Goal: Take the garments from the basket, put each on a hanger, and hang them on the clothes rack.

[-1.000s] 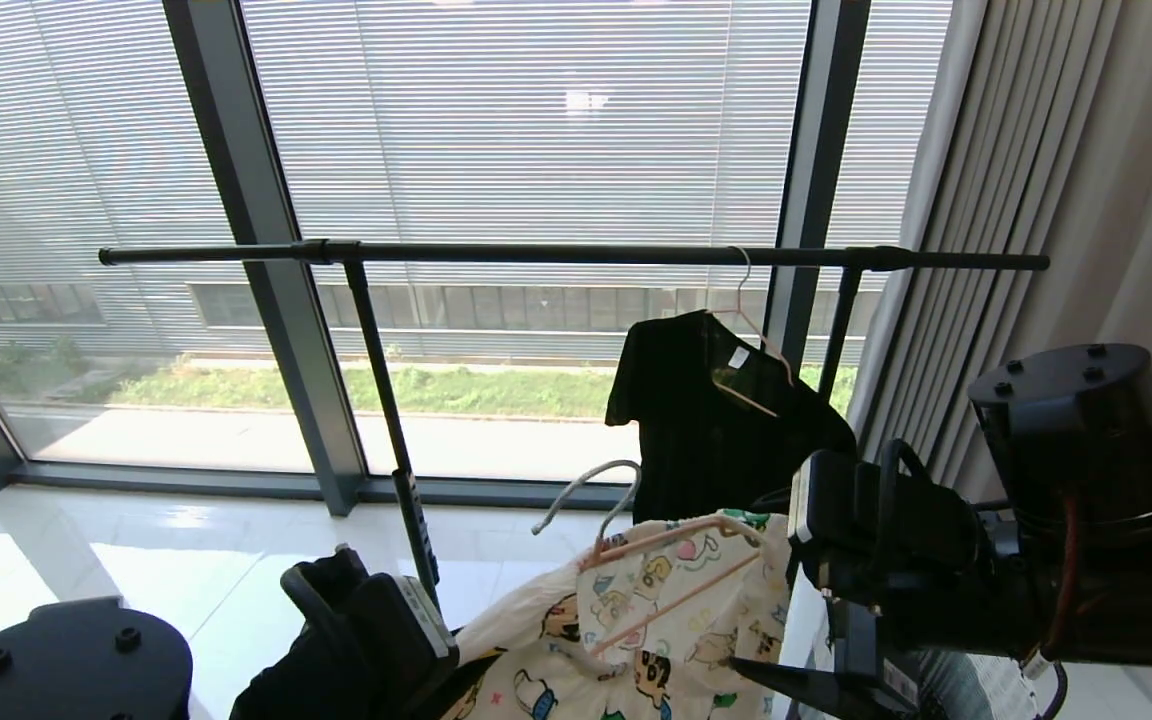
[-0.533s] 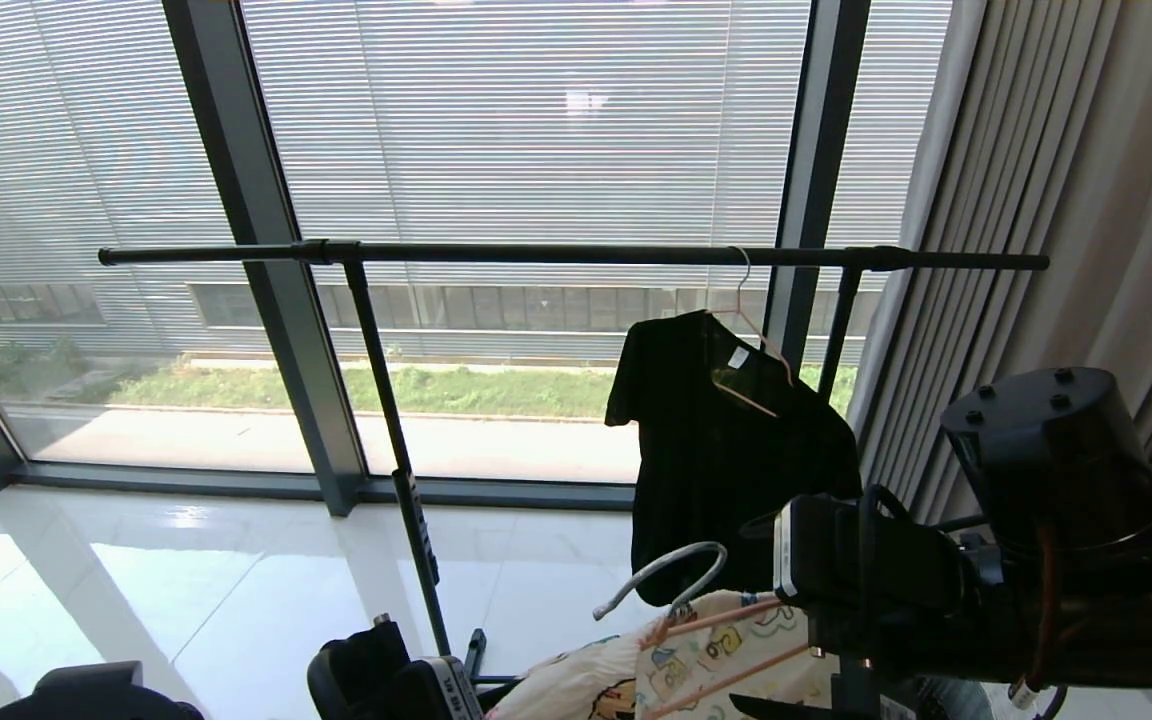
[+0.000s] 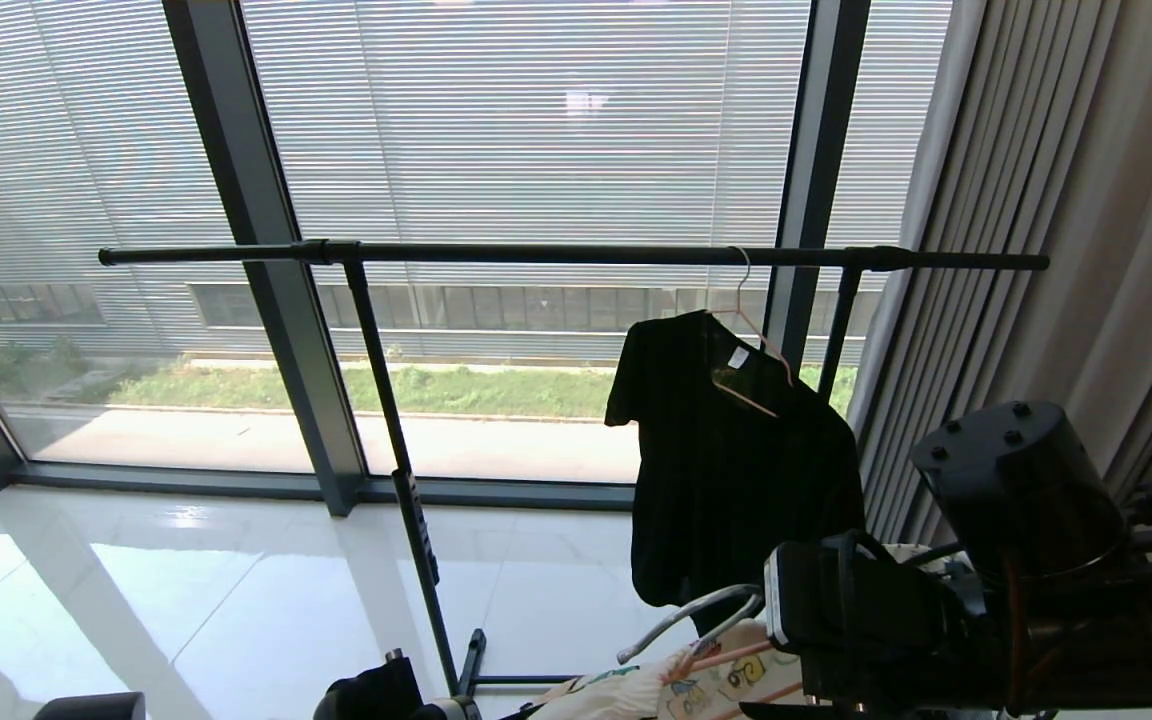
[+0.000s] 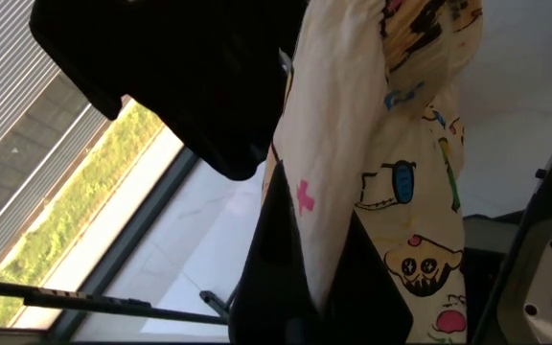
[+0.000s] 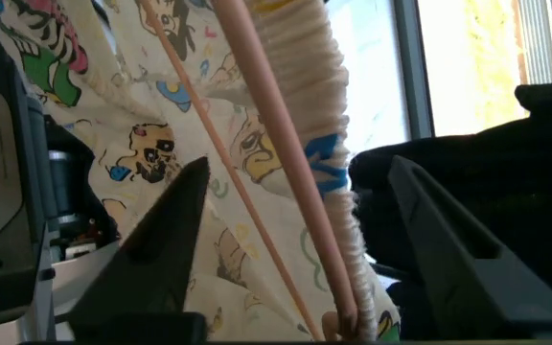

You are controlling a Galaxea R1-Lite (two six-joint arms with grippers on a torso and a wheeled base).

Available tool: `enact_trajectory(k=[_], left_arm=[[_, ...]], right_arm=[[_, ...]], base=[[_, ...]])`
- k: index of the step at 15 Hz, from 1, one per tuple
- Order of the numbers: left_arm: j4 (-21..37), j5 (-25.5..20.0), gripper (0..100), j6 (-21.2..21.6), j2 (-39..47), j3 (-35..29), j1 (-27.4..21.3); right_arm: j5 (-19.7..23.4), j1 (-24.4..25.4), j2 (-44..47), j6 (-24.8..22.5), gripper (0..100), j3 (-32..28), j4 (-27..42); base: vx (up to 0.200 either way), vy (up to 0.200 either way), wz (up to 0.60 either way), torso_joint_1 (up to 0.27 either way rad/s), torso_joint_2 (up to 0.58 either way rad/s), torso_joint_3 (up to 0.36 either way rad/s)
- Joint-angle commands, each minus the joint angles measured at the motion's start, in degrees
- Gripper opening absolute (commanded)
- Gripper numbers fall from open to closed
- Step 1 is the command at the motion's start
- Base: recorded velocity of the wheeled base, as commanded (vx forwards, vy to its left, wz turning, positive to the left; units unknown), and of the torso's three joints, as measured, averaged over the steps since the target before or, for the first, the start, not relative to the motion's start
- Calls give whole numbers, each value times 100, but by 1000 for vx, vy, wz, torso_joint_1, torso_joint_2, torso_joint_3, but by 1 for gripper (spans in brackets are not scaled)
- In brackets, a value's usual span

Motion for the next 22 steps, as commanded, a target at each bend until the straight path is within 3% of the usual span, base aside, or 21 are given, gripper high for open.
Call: enact_trajectory(k=[1,6,7,9,10,11,12,13,18,19,22], left_arm=[[-2,1,0,-1,12,10,-12],[-2,1,0,-1,29,36,-12],[-2,1,100,-10,29,80,-12],[-2,10,100,-10,12,98,5],[-2,63,100,-10,-6,142,111],[-2,63,100,-10,-6,151,120],[-2,115,100,-10,-102,318,313],[-2,150,100,-10,-225,449,436],[-2,397,100,-1,-1104,1188,788],[-2,625,100,-10,-1289,1425,823],[-2,669,100,-19,-1509,1750,1157]], right_arm=[[-7,0,51,-1,0,-19,-14],[-42,0,16,-71,0,156,-357],[-77,0,7,-89,0,306,-647],[-192,-17,-19,-256,0,587,-1254],[-174,-202,-55,-695,0,754,-1684],[-174,-211,-55,-730,0,763,-1711],[19,-694,-142,-1442,0,868,-2106],[213,-923,-257,-1662,0,877,-2141],[564,-1696,-696,-1653,0,1194,-2133],[643,-1757,-784,-1460,0,1255,-2133],[714,-1749,-933,-1117,0,1281,-2133]], base=[[0,0,0,0,0,0],[0,0,0,0,0,0],[0,0,0,0,0,0],[0,0,0,0,0,0],[0,0,0,0,0,0],[0,0,0,0,0,0],[0,0,0,0,0,0],[0,0,0,0,0,0],[0,0,0,0,0,0],[0,0,0,0,0,0],[0,0,0,0,0,0]])
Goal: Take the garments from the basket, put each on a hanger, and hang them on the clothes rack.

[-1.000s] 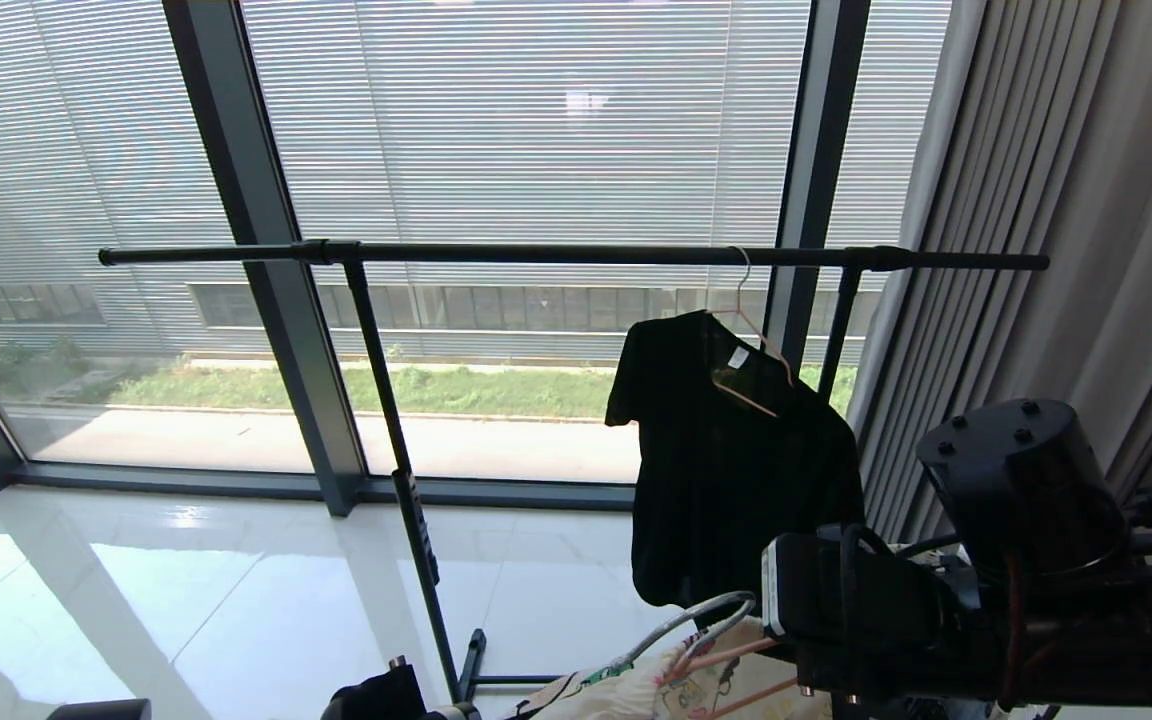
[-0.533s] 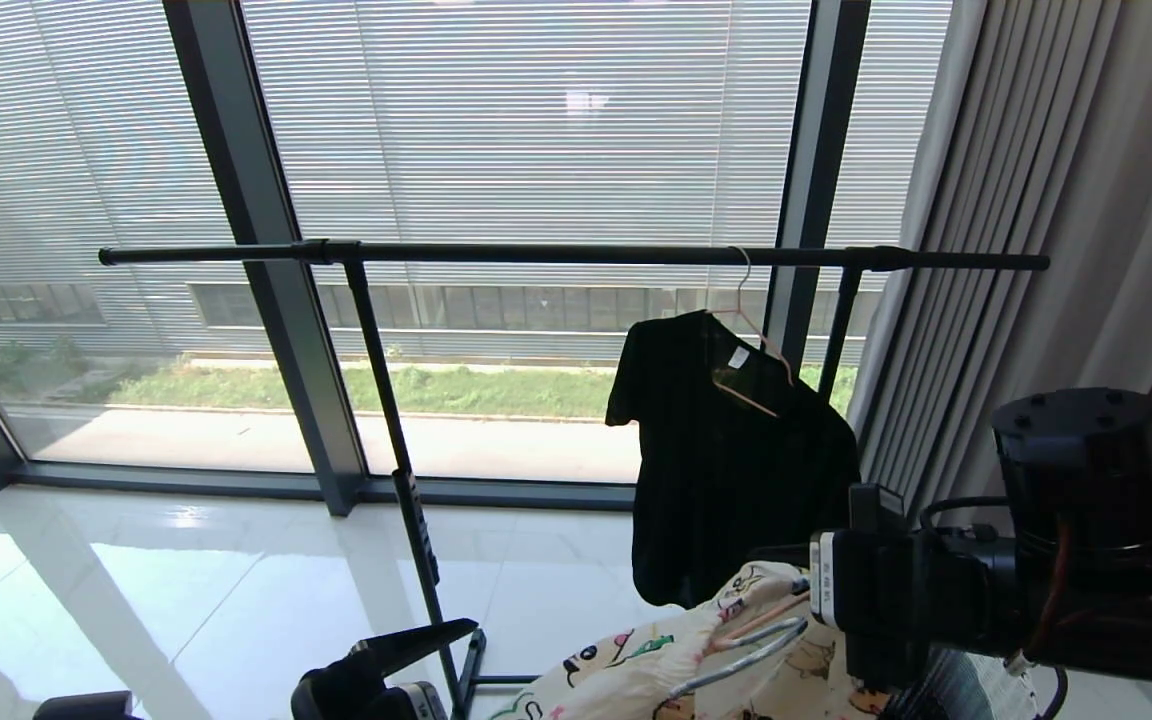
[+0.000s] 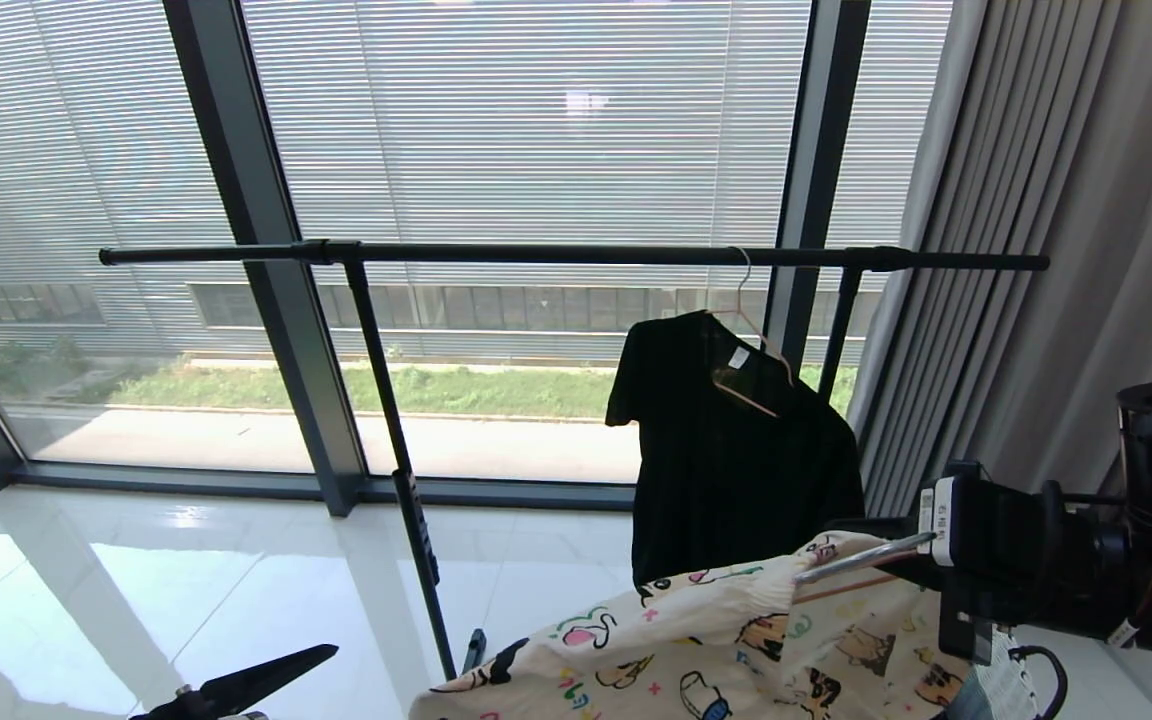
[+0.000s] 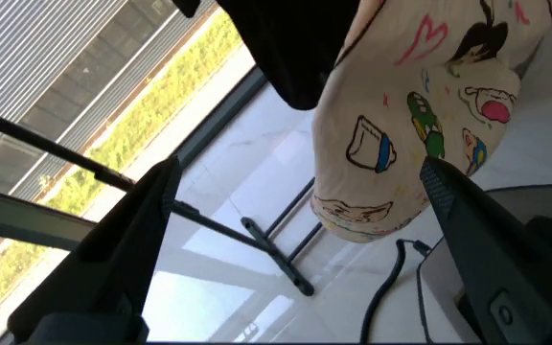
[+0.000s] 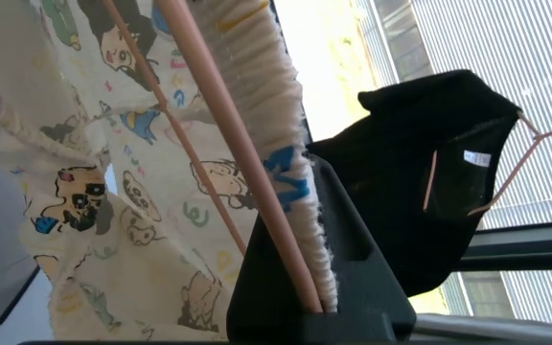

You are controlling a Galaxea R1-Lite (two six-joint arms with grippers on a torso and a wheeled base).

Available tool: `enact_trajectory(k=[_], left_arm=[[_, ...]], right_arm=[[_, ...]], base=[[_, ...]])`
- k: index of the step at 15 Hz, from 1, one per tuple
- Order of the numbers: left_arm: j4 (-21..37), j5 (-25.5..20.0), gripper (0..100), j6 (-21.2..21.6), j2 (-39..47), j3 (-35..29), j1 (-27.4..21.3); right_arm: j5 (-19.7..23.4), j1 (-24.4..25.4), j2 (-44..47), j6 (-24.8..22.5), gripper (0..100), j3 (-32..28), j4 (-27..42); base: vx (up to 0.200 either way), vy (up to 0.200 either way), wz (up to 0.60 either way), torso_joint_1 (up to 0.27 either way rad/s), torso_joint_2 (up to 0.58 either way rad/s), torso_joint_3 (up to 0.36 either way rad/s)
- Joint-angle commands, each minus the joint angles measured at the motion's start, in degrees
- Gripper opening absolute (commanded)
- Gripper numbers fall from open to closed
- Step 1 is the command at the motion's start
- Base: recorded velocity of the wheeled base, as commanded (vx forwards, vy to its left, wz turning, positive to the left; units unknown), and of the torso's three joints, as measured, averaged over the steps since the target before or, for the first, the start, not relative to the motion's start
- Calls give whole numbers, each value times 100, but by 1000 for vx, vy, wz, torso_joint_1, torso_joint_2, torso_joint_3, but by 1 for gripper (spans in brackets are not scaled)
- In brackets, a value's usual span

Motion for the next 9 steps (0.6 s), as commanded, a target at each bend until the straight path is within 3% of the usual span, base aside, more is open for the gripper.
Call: enact_trajectory(k=[1,5,9], left_arm=[[-7,9,100,3,-246,146,246],[-7,1,100,3,-175,137,290],[-7,-421,100,-40,80,-74,194]], right_arm=[[3,-18,-158,55,0,2,-2],[12,0,-307,116,0,46,7],[47,0,-386,248,0,-6,7]], base=[[0,0,0,0,0,0],[0,0,0,0,0,0],[0,0,0,0,0,0]])
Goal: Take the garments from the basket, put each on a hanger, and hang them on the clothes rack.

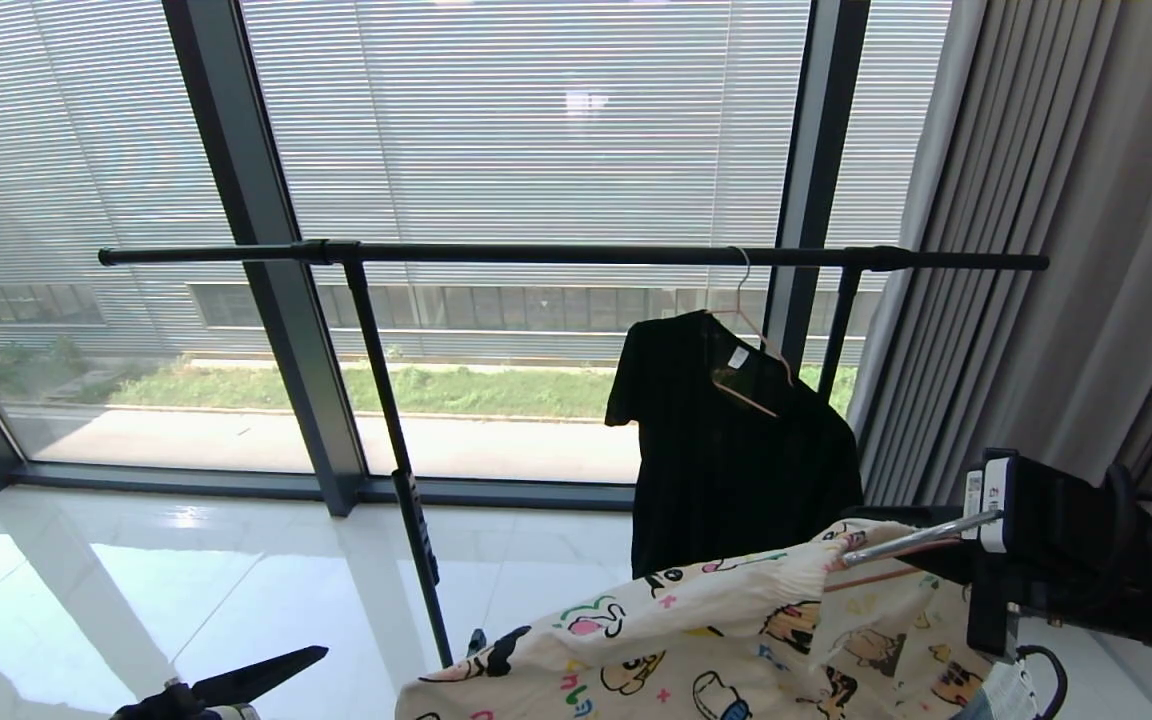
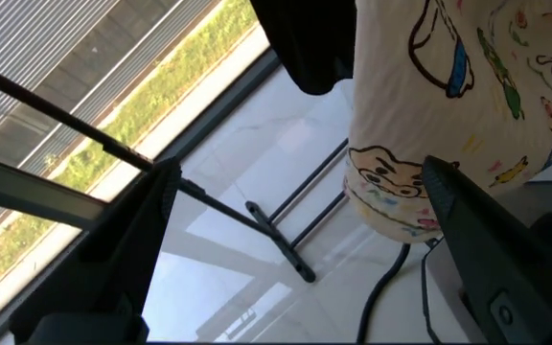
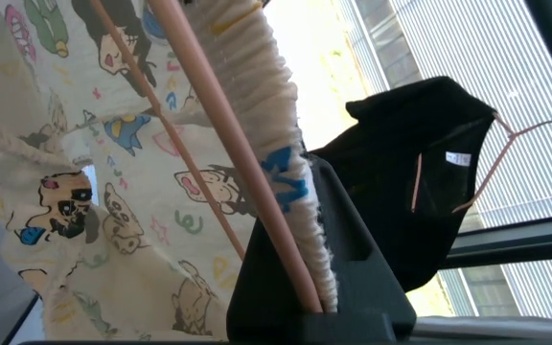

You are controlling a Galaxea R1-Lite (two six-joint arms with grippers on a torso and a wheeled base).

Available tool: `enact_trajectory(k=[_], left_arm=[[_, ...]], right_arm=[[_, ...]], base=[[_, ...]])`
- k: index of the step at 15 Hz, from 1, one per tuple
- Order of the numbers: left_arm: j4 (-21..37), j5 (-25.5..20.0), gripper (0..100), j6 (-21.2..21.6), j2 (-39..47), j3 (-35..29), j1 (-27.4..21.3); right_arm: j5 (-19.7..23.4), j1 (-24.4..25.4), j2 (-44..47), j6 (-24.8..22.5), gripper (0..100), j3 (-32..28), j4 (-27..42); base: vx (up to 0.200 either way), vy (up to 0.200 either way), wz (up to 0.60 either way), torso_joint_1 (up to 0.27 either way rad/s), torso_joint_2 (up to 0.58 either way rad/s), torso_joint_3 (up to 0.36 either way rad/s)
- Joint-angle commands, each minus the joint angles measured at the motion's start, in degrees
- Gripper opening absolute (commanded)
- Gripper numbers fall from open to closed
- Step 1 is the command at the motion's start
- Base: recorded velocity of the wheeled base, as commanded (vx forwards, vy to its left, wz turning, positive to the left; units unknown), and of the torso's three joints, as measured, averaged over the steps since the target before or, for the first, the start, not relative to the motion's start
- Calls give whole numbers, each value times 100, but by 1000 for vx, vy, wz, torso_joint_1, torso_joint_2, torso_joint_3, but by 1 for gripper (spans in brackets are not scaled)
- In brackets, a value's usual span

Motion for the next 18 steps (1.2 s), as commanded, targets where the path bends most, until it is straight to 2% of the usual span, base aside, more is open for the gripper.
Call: enact_trajectory(k=[1,5,6,12,18], left_arm=[[-7,-383,100,-3,164,-209,-77],[-7,-489,100,-38,445,-244,186],[-16,-489,0,-99,471,-280,195],[-16,-489,0,-143,568,-455,494],[-16,-480,0,-214,594,-535,1382]], right_arm=[[3,55,-76,-3,0,-36,-4],[-23,275,-225,217,0,-54,-4],[-32,301,-269,226,0,-45,-4],[-50,310,-313,243,0,-36,5],[-59,64,-304,252,0,-27,5]], base=[[0,0,0,0,0,0],[0,0,0,0,0,0],[0,0,0,0,0,0],[0,0,0,0,0,0],[0,0,0,0,0,0]])
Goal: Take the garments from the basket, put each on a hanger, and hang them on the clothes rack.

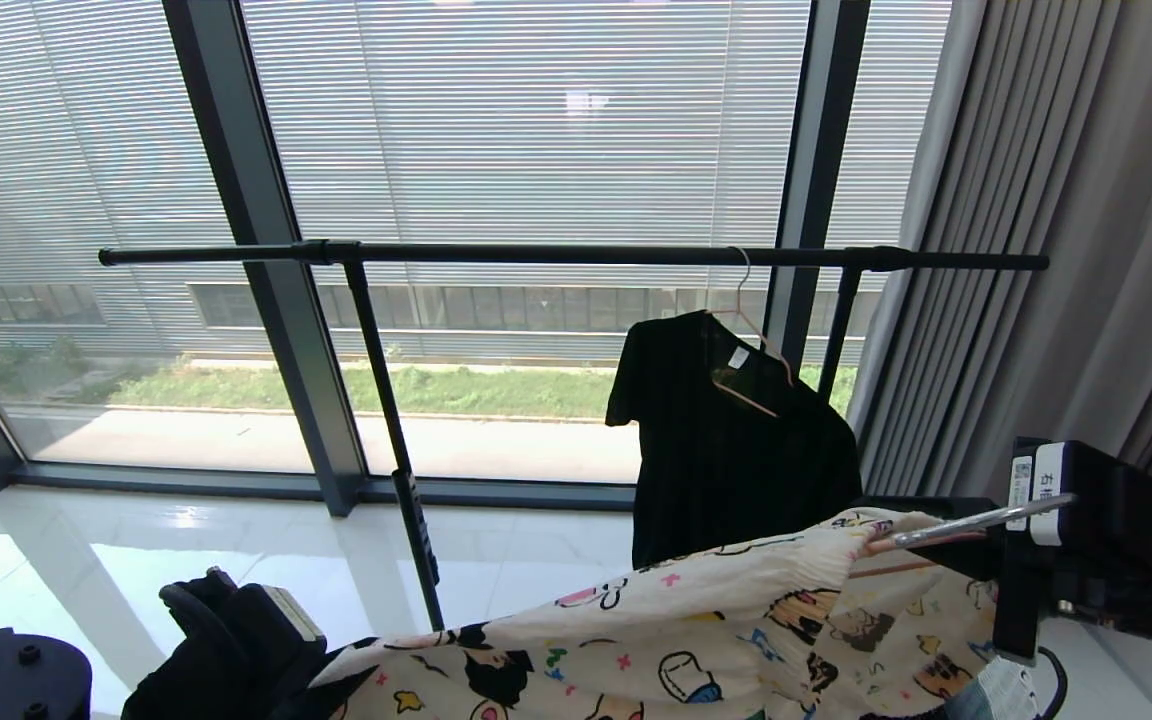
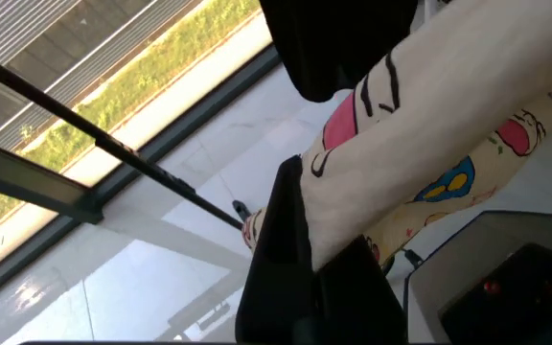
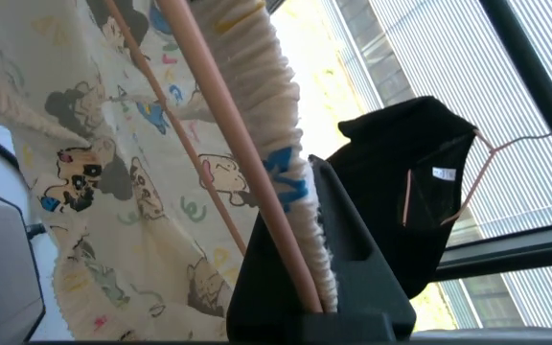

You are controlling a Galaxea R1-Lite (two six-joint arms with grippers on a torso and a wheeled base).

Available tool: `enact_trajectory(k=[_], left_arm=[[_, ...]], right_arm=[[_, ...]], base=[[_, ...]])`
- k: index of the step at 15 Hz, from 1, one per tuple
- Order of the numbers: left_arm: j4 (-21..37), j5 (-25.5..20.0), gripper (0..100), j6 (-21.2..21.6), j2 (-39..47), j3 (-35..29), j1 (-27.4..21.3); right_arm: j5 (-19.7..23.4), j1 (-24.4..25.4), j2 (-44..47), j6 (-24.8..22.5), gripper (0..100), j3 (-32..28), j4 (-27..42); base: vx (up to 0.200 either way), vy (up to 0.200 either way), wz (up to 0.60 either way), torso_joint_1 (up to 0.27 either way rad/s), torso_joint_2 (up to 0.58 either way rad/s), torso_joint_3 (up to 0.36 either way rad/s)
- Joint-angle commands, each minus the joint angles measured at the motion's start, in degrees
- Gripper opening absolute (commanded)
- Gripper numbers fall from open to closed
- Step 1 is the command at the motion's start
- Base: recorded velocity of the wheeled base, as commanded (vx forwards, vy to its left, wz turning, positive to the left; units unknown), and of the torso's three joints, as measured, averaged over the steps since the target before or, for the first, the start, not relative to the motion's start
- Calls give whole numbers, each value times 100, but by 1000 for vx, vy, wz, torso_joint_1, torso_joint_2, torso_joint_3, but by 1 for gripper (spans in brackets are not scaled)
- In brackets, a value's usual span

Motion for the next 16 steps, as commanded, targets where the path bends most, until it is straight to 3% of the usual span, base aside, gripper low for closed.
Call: enact_trajectory(k=[1,3,7,9,10,14,16], left_arm=[[0,5,0,-39,111,89,386],[0,14,0,-3,402,106,527],[0,498,0,-21,885,-149,527],[0,506,0,-21,902,-272,483],[0,506,100,-21,894,-289,483],[0,515,100,-39,867,-263,474],[0,638,100,-206,788,-280,491]], right_arm=[[1,-89,13,19,0,-22,-10],[-34,-80,-5,370,0,-48,-10],[-131,-80,-137,564,0,-74,-1],[-131,-80,-154,564,0,-57,-1],[-131,-80,-146,564,0,-57,-1],[-139,-80,-154,564,0,-30,8],[-473,-247,-251,678,0,-4,438]], base=[[0,0,0,0,0,0],[0,0,0,0,0,0],[0,0,0,0,0,0],[0,0,0,0,0,0],[0,0,0,0,0,0],[0,0,0,0,0,0],[0,0,0,0,0,0]])
